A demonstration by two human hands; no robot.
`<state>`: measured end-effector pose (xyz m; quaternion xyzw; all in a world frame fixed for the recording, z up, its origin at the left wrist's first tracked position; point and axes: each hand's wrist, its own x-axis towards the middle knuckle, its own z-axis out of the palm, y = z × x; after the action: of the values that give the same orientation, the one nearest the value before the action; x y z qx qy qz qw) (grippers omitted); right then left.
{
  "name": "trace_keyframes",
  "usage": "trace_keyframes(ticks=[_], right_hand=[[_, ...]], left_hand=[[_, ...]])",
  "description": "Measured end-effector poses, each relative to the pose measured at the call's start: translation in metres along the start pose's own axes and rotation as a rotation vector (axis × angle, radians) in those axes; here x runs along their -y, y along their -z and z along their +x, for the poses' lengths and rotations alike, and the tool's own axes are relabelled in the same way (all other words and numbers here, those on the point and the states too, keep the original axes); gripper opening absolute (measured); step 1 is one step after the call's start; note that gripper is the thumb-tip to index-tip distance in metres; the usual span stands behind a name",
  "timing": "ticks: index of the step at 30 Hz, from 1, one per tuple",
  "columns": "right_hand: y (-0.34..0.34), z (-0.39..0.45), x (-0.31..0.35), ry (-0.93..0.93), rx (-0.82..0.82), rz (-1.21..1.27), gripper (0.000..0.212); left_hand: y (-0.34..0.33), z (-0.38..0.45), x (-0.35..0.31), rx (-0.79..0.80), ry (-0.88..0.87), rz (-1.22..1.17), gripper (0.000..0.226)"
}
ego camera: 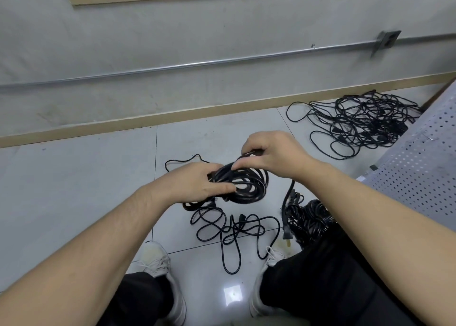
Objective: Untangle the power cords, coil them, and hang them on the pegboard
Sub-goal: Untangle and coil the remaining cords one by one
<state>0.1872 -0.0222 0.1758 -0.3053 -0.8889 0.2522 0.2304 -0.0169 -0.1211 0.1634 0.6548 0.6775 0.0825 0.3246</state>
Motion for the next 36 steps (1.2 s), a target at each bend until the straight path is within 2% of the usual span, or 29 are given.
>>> trace_keyframes(ticks=[3, 6, 12, 16, 18, 21, 24, 26, 29, 31, 36], right_hand=[[-0.003, 0.007, -0.001, -0.070, 0.047, 0.087, 0.043], [-0.008, 0.011, -0.006, -0.094, 0.107, 0.151, 0.047], [-0.009, 0.018, -0.019, -0.165, 0.113, 0.371, 0.045], [-0.011, 0.017, -0.040, -0.335, 0.086, 0.434, 0.037], [-0.015, 0.010, -0.050, -0.401, 0.164, 0.454, 0.039], [-0.018, -0.004, -0.057, -0.478, 0.286, 0.410, 0.039], [-0.022, -0.006, -0.053, -0.516, 0.340, 0.208, 0.027], [-0.025, -0.008, -0.051, -0.544, 0.449, 0.120, 0.025], [-0.024, -0.011, -0.042, -0.555, 0.554, 0.081, 0.049], [-0.019, -0.012, -0.035, -0.520, 0.517, 0.101, 0.063], [-0.015, -0.017, -0.027, -0.256, 0.396, 0.092, 0.056]], left_hand=[[-0.004, -0.005, -0.008, 0.012, -0.038, 0.138, 0.057], [-0.009, -0.007, -0.012, 0.023, -0.039, 0.128, 0.030], [-0.013, -0.008, -0.010, 0.054, -0.170, -0.028, 0.046], [-0.017, -0.015, -0.017, 0.005, -0.263, -0.248, 0.043], [-0.020, -0.014, -0.019, -0.046, -0.275, -0.331, 0.037], [-0.018, -0.011, -0.021, -0.153, -0.238, -0.456, 0.019], [-0.014, -0.009, -0.016, -0.244, -0.147, -0.436, 0.028], [-0.013, -0.008, -0.011, -0.268, -0.133, -0.393, 0.035], [-0.011, -0.005, -0.001, -0.351, -0.105, -0.354, 0.035], [-0.006, -0.002, 0.005, -0.425, -0.059, -0.293, 0.040], [0.002, 0.003, 0.015, -0.542, 0.114, -0.149, 0.037]])
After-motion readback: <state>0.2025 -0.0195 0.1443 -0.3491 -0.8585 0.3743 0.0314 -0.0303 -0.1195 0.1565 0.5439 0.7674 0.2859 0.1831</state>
